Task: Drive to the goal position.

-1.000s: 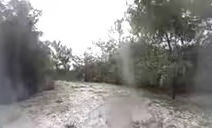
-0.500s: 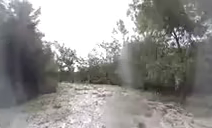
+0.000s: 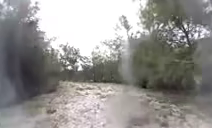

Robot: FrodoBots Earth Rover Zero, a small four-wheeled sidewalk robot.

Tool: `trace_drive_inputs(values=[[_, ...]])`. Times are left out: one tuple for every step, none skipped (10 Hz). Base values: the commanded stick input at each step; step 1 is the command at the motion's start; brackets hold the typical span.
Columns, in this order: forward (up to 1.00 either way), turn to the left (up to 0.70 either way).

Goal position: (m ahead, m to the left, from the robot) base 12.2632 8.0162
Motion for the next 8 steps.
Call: trace_drive_inputs(values=[[0.60, 0.15], [0.60, 0.15], [0.60, 0.14], [0.60, 0.05], [0.60, 0.00], [0.60, 0.00], [0.60, 0.10], [0.60, 0.13]])
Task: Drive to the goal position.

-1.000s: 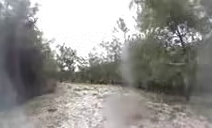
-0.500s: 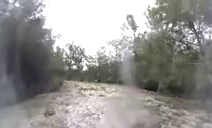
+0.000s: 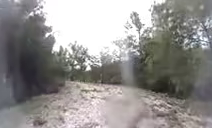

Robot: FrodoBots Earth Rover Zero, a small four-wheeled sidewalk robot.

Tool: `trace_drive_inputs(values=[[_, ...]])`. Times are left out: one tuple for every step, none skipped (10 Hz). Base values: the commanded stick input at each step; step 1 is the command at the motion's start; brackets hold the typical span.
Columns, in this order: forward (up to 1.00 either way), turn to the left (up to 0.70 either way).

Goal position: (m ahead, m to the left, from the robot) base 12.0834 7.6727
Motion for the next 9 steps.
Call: trace_drive_inputs(values=[[0.60, 0.15], [0.60, 0.14], [0.60, 0.00], [0.60, 0.00], [0.60, 0.00], [0.60, 0.00], [0.60, 0.00], [0.60, 0.00], [0.60, 0.00]])
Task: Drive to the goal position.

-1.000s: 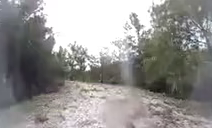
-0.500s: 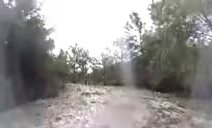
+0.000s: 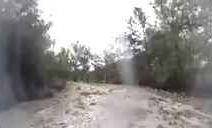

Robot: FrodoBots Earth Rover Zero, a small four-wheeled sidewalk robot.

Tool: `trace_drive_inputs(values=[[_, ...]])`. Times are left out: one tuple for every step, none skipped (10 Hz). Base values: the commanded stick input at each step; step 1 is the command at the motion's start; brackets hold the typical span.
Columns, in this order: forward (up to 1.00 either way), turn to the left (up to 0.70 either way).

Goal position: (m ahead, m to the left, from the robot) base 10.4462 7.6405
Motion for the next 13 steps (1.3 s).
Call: trace_drive_inputs(values=[[0.60, 0.00], [0.60, 0.00], [0.60, 0.00], [0.60, 0.00], [0.60, 0.00], [0.60, 0.00], [0.60, 0.00], [0.60, 0.00], [0.60, 0.00], [0.60, 0.00], [0.60, 0.00], [0.60, 0.00], [0.60, 0.00]])
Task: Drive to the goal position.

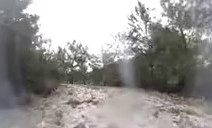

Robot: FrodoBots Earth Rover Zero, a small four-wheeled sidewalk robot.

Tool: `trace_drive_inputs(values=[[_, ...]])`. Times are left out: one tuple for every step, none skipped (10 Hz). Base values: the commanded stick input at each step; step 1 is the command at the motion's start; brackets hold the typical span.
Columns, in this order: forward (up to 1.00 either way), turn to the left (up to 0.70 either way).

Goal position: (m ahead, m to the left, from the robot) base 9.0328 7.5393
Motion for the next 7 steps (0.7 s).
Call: trace_drive_inputs(values=[[0.60, 0.00], [0.60, 0.02], [0.60, 0.11], [0.60, 0.14], [0.60, 0.12], [0.60, 0.00], [0.60, 0.00]])
